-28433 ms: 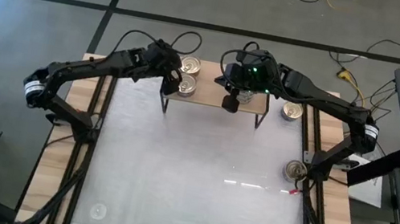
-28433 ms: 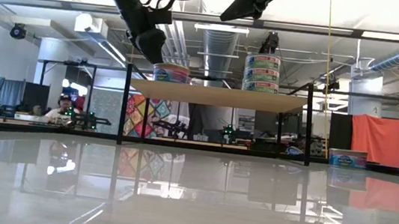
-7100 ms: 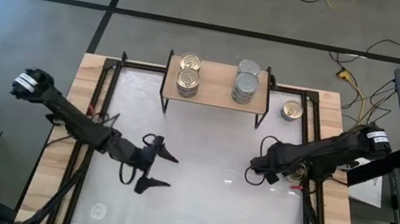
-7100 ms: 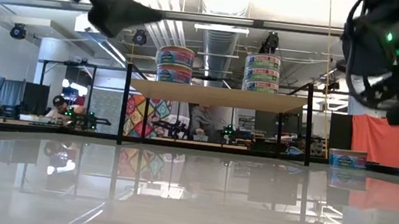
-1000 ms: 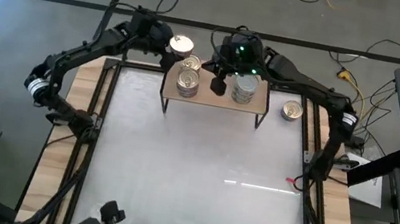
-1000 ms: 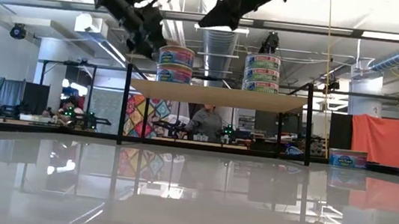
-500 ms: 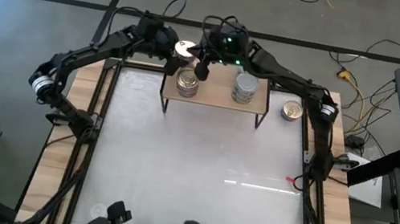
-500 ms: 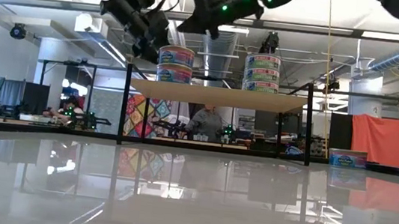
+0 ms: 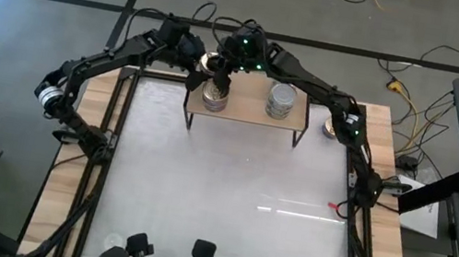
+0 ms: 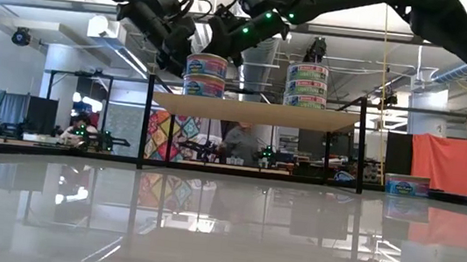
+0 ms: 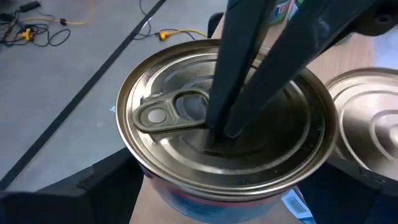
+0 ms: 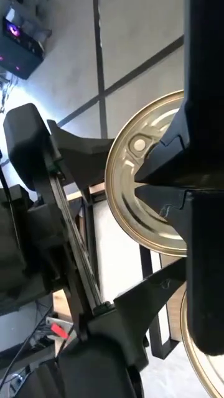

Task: Stack canned seafood by type on shelf
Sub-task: Stack the bottom blue-pink tuna can on top of the blue-pink tuna can on the shelf

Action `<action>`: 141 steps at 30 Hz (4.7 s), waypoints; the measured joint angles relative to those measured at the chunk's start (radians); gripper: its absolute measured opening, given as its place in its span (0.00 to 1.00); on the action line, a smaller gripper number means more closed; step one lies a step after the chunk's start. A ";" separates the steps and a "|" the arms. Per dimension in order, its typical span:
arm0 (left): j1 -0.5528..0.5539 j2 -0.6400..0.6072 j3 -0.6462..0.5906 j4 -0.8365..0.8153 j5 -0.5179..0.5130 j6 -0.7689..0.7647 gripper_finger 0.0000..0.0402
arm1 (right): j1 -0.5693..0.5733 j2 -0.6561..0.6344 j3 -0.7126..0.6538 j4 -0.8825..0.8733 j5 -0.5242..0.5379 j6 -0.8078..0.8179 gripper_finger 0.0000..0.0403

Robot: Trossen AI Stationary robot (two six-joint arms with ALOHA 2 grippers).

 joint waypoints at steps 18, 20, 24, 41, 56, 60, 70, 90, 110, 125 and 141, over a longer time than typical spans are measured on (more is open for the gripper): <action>-0.001 0.059 0.000 0.044 0.000 0.026 0.92 | -0.005 0.011 0.021 -0.088 0.002 -0.031 0.03; -0.001 0.066 0.000 0.045 0.001 0.027 0.92 | -0.005 0.011 0.021 -0.102 0.001 -0.041 0.03; -0.002 0.074 0.000 0.049 0.025 0.027 0.95 | -0.007 0.011 0.021 -0.137 0.005 -0.062 0.03; 0.004 0.053 0.023 -0.033 0.020 0.081 0.99 | -0.026 0.010 0.018 -0.180 0.005 -0.064 0.03; 0.108 -0.054 0.073 -0.140 -0.046 0.052 0.99 | -0.021 0.012 0.014 -0.126 0.008 -0.054 0.03; 0.112 -0.054 0.045 -0.113 -0.087 0.029 0.99 | -0.017 0.014 0.014 -0.098 0.008 -0.044 0.03; 0.113 -0.052 -0.046 0.003 -0.089 0.015 0.99 | -0.021 -0.018 0.086 -0.177 0.082 -0.079 0.03; 0.113 -0.051 -0.137 0.201 -0.238 -0.018 0.99 | -0.043 -0.020 0.086 -0.378 0.217 -0.111 0.03; 0.050 -0.314 -0.213 0.078 -0.091 -0.131 0.99 | -0.015 -0.139 0.089 -0.592 0.219 -0.108 0.03; -0.183 -0.561 -0.541 0.290 -0.089 -0.326 0.99 | 0.142 -0.101 0.084 -0.757 0.207 0.000 0.03; -0.341 -0.599 -0.658 0.359 -0.185 -0.404 0.99 | 0.155 -0.022 0.082 -0.757 0.158 0.098 0.03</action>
